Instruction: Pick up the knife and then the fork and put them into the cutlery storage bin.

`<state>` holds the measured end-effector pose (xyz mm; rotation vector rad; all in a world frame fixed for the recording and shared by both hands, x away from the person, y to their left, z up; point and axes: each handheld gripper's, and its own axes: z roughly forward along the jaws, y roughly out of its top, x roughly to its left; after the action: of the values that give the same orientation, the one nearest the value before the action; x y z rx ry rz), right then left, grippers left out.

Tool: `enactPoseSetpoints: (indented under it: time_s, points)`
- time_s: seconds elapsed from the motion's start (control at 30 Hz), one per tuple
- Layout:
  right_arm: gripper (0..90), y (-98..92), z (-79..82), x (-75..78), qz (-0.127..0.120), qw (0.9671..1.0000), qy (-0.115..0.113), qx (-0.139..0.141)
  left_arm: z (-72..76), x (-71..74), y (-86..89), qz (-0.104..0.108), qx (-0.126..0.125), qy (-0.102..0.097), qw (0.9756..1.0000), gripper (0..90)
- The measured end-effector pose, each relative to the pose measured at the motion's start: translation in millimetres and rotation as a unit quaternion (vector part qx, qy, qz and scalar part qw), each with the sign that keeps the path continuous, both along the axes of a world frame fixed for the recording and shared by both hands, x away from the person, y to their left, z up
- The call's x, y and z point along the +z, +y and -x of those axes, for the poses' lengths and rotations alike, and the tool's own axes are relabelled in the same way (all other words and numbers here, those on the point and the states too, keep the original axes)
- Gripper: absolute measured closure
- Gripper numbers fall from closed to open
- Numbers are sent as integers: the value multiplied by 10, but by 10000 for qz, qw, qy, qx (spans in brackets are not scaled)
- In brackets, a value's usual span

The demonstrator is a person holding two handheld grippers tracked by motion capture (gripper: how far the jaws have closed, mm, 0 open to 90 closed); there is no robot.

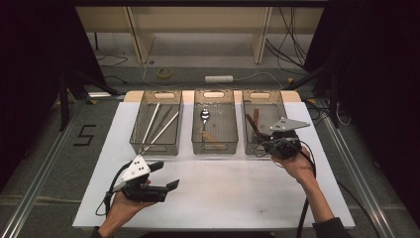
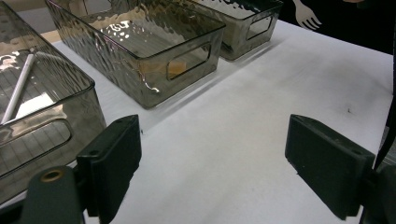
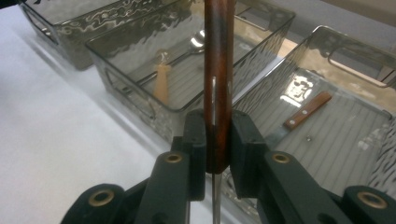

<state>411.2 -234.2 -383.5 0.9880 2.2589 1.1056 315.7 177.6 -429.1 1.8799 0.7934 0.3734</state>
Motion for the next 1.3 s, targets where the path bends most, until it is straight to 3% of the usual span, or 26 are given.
enactPoseSetpoints:
  time_s: [0.6,0.87,1.3]
  points:
    - [788,33,-449,206,-106,9993,119,-331,7,-2,-26,19,-1,-25,10000,179]
    - [788,30,-678,306,-105,9985,38,-537,9,2,-19,5,37,-60,10000,178]
    - [788,69,-987,290,62,9959,146,-890,8,5,-13,46,55,-99,9999,178]
